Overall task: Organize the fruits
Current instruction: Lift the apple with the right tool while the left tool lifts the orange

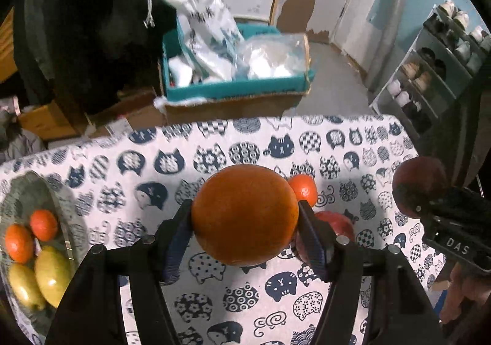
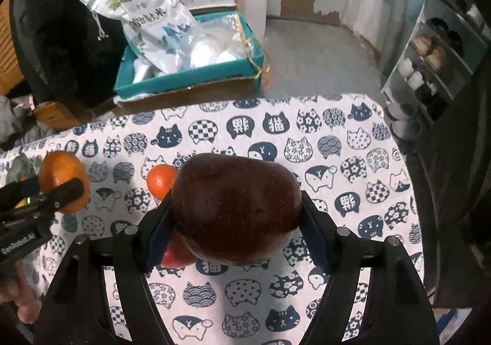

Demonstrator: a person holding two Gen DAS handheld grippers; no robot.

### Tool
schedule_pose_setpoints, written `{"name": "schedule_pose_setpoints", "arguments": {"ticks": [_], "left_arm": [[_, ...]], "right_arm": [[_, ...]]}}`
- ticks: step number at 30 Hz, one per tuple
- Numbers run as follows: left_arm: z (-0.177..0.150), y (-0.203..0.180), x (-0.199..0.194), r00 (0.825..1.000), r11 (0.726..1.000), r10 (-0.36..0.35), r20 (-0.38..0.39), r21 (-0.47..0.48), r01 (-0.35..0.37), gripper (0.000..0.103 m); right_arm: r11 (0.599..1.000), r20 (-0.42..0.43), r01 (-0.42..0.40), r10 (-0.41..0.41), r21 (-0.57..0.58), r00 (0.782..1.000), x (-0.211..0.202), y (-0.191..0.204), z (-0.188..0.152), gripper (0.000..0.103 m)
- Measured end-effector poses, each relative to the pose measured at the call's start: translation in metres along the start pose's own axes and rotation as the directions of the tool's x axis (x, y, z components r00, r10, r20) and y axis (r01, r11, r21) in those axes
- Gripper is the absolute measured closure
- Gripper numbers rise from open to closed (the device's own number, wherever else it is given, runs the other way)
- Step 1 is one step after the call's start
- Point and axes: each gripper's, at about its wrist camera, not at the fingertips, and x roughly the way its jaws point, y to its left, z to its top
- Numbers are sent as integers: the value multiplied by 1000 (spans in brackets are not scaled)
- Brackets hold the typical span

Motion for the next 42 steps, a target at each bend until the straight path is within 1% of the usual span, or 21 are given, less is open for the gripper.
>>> {"name": "schedule_pose_setpoints", "arguments": {"ticks": [4,14,24,28,34,42], "left_arm": [[2,0,-25,999,1000,12,51,22,-13,35],[3,6,-79,990,1000,2,138,20,-5,35],[-2,17,-125,978,1000,-4,208,19,1,35],[-5,22,-138,975,1000,-3,224,12,1,35],[-9,32,-157,967,1000,9,254,4,-10,35],[-17,55,-180,954,998,55,294,-22,-51,35]], "right_arm": [[1000,32,-12,12,-3,999,-15,4,2,29],[998,122,-46,51,-49,991,-61,22,6,29],[991,199,-77,98,-109,975,-105,44,8,29],[986,225,-91,121,-138,967,-120,54,8,29],[978,248,-121,161,-170,955,-133,70,10,29],[960,253,-162,219,-228,942,-138,105,13,29]]}}
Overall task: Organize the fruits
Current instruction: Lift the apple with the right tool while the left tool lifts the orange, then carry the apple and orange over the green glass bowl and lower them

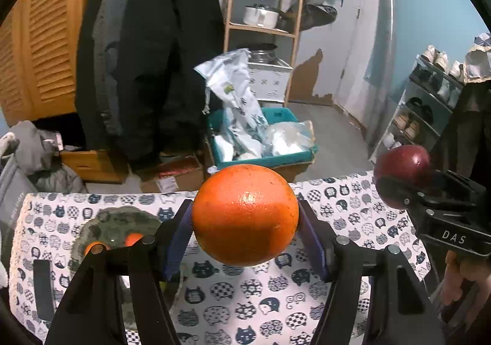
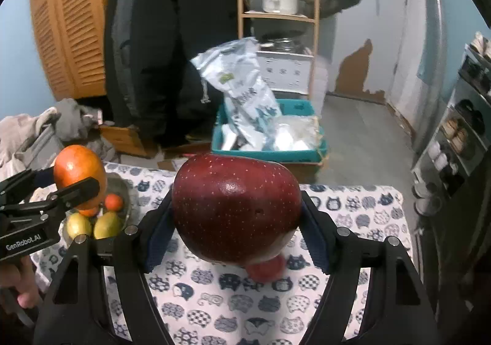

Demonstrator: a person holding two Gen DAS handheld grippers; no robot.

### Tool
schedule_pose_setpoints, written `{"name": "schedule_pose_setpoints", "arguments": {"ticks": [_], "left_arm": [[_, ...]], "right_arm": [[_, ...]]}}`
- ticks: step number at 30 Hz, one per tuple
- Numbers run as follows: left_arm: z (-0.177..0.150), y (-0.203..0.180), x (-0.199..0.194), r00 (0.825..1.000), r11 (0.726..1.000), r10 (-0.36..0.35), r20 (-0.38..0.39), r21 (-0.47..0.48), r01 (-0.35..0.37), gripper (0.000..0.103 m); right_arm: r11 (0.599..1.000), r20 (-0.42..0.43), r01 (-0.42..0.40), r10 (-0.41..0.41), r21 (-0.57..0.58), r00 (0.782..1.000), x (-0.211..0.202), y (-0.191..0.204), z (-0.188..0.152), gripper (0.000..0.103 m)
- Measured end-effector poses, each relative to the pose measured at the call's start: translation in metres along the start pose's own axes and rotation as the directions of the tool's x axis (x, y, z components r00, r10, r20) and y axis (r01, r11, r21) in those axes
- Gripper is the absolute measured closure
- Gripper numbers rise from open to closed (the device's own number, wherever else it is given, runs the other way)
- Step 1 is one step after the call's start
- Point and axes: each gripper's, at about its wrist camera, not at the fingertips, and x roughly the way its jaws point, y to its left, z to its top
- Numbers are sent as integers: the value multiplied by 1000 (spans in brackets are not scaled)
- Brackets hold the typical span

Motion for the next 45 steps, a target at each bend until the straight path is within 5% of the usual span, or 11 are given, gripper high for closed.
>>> {"name": "schedule_pose_setpoints", "arguments": {"ticks": [25,45], "left_arm": [[-22,119,-23,989,974,145,-19,-175,-146,35],[-72,218,16,959,910,216,-183,-319,-266,35]], "right_arm": [[975,-74,-183,175,-126,982,56,126,26,29],[942,-205,-276,236,-191,950,122,209,14,29]]}}
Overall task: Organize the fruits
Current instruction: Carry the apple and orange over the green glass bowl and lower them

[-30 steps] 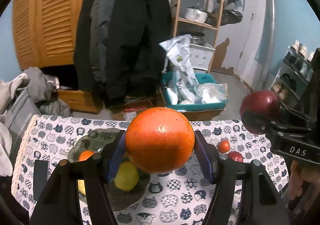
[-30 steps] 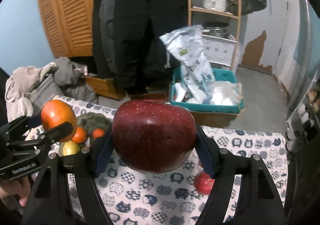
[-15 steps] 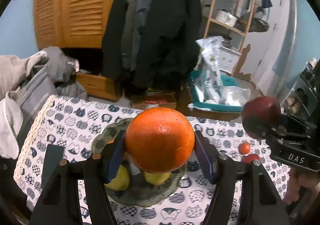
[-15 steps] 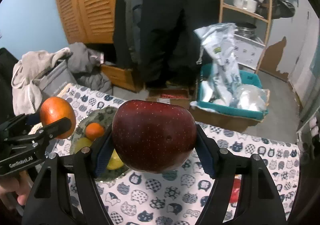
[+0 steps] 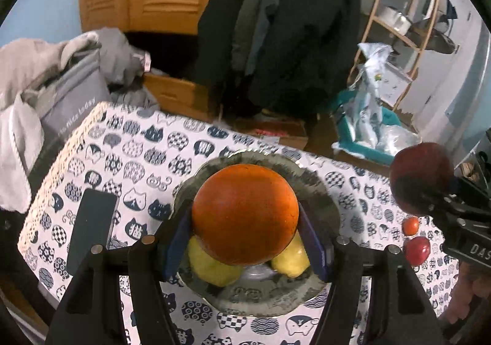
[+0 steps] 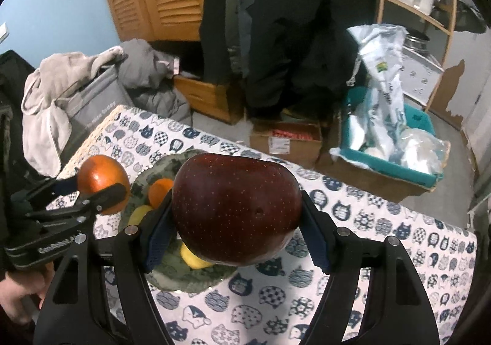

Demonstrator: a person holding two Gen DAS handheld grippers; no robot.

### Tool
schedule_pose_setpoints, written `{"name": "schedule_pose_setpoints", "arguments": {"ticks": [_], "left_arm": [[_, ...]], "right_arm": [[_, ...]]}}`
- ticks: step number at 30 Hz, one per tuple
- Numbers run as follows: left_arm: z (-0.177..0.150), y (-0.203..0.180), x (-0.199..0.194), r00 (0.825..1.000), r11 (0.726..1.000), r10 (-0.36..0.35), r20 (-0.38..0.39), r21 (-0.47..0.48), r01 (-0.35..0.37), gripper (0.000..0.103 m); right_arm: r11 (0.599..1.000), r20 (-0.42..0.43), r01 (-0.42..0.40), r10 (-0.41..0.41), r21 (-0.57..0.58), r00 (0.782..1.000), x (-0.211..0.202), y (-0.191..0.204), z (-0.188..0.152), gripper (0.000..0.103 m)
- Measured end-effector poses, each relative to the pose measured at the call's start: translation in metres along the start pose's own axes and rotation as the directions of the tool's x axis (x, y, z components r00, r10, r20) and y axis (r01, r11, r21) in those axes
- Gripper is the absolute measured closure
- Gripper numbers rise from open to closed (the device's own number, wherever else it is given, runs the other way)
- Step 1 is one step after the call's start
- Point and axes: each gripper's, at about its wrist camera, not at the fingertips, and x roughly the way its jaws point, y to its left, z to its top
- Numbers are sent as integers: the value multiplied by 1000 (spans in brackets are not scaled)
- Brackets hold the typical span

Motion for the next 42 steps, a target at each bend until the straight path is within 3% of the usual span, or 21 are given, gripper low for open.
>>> {"name": "schedule_pose_setpoints", "arguments": {"ticks": [9,27,33,35,37,42], "left_arm": [[-6,13,32,997,999,6,-79,-37,-9,35],[-18,0,78,984,1000,0,-181,-12,-3,35],[-16,-3,80,984,1000,-3,-178,-4,2,35],[-16,-2,80,985,1000,-11,-174,-13,9,32],[-15,-2,79,986,1000,-7,-167,-15,5,23],[-14,3,74,988,1000,2,-157,-21,-5,22]], "right_arm": [[999,-70,-33,33,3,997,41,13,0,29],[995,-170,-25,41,92,985,85,-15,-18,29],[995,-172,-27,43,91,984,86,-16,-18,29],[995,-172,-27,43,94,984,87,-17,-18,29],[995,-173,-27,43,94,984,87,-17,-17,29],[993,-184,-30,50,112,982,94,-18,-17,29]]}}
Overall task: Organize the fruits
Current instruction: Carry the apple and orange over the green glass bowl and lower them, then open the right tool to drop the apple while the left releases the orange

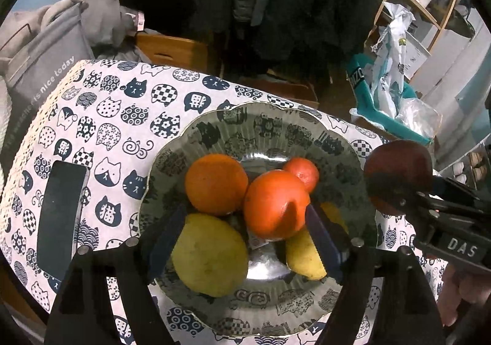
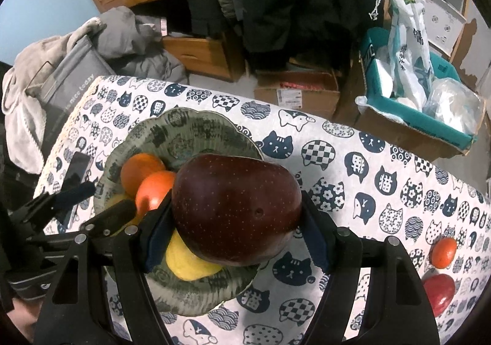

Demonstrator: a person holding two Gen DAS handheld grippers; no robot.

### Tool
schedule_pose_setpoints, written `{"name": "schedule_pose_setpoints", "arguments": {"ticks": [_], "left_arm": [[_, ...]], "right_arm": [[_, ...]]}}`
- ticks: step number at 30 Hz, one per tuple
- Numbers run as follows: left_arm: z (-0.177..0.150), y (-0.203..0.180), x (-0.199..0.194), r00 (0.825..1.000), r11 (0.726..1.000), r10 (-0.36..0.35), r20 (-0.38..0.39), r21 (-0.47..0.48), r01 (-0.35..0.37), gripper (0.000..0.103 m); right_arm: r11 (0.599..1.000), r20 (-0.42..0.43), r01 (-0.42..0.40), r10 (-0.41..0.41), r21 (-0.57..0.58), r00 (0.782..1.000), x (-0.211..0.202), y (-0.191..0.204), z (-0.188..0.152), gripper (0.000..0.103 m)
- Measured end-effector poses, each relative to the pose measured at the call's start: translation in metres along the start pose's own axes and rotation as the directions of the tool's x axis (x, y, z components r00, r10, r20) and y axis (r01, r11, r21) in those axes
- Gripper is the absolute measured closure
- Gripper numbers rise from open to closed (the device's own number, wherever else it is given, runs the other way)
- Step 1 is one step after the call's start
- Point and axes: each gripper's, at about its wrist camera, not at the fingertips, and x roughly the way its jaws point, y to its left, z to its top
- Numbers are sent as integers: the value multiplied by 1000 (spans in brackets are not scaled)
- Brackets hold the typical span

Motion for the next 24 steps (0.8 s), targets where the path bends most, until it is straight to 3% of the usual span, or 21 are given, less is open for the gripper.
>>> {"name": "schedule_pose_setpoints", "arguments": {"ticks": [15,24], "left_arm": [[-2,24,-6,999,997,37,10,-62,-37,22],[-2,25,-8,999,997,42,10,-63,-41,21]], "right_arm": [[999,-83,3,-6,-37,997,33,9,-3,26],[996,-23,7,-9,-84,1000,13,17,7,23]]}}
